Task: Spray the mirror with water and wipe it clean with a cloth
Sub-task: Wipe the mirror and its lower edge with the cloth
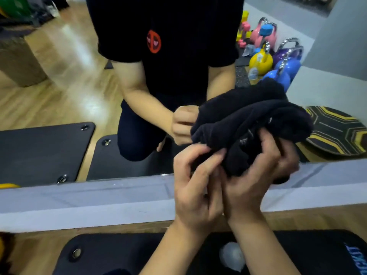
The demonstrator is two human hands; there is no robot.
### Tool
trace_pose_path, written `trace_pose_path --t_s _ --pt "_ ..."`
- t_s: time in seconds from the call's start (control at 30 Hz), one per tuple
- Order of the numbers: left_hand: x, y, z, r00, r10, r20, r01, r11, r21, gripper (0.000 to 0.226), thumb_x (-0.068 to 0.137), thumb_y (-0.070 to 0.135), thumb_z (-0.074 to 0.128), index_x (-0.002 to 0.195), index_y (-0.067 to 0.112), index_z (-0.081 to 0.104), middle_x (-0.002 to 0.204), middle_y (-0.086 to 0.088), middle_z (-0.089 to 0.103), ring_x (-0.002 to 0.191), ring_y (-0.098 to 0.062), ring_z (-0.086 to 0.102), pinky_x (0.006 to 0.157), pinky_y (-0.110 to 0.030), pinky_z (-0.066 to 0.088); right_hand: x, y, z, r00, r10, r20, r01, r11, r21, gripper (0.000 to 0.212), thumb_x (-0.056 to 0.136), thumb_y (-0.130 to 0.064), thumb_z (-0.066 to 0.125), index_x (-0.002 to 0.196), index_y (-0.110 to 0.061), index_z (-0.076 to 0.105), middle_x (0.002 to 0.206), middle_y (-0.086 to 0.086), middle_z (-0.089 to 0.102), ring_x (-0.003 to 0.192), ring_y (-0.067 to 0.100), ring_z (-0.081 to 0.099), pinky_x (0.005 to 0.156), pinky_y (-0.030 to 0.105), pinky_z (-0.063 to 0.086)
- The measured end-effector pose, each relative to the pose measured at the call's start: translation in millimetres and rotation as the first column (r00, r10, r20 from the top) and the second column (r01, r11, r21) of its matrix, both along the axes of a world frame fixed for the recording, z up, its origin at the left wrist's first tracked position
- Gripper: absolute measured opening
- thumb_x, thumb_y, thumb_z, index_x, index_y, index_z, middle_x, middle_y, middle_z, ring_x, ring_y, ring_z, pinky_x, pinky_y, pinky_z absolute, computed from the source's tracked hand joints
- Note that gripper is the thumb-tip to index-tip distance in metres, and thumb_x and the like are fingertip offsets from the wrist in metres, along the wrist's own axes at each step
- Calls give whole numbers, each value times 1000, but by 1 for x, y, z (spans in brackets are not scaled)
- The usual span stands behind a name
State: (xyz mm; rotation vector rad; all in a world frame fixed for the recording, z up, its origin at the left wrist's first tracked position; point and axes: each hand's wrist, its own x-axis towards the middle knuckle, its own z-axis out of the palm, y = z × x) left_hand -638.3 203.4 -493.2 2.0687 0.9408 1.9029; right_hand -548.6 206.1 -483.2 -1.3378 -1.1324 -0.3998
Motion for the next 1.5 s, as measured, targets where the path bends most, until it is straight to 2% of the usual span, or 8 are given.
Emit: trace_pose_path --t_s 0.2,0.4,0.6,0.73,1.0,1.17,1.3,1.5 --pt "2 4 -16 997 24 75 -21 999 -41 22 95 8 57 117 7 58 114 -14 49 114 -12 50 96 -27 45 9 8 -27 982 -83 169 82 997 13 53 91 -46 63 132 -18 44 133 7 36 124 34 38 110 40 29" --pt "-4 14 -4 998 28 57 -26 999 -33 21 100 11 58 119 13 50 102 -16 54 91 -25 52 72 -46 49 16 9 -38 966 -51 255 55 998 -7 61 91 -54 63 134 -18 40 135 6 32 128 34 33 114 42 28" --pt "4 6 -9 987 153 -57 -152 988 20 37 100 10 55 134 21 47 110 -15 48 88 -30 56 71 -35 51 12 10 -47 970 -81 230 82 997 2 50 99 -52 55 134 -21 39 133 5 31 127 31 33 110 47 32" --pt "2 3 -13 969 231 -93 -214 963 163 36 100 9 48 132 20 61 127 -10 43 110 -31 53 97 -35 48 9 14 -53 954 -141 265 142 990 12 37 104 -43 52 131 -22 39 134 5 31 128 32 34 117 35 25" --pt "-18 6 -33 949 285 -134 -261 950 174 36 107 11 41 121 10 74 117 -11 71 112 -26 55 97 -41 50 3 20 -65 869 -56 492 53 998 21 31 99 -26 64 123 -12 49 134 10 35 128 36 32 101 64 42" --pt "-51 12 -45 940 333 -80 -325 940 102 32 106 12 36 126 13 60 119 -11 61 110 -29 55 105 -34 40 -13 24 -54 737 68 673 -101 995 10 44 93 -43 66 121 -11 56 136 12 38 131 37 28 115 53 24" --pt "-72 14 -49 922 387 -26 -385 922 48 32 97 7 45 127 11 57 121 -11 57 110 -27 53 99 -37 42 -28 28 -41 610 129 782 -186 982 -17 51 91 -45 68 128 -12 57 139 11 45 132 41 32 110 56 29" --pt "-98 12 -43 882 466 64 -465 885 -40 36 92 2 47 126 4 59 120 -15 59 111 -27 53 102 -31 38 -64 33 -22 530 182 828 -274 961 -36 55 94 -40 65 139 -13 51 145 8 44 136 40 33 114 55 27"
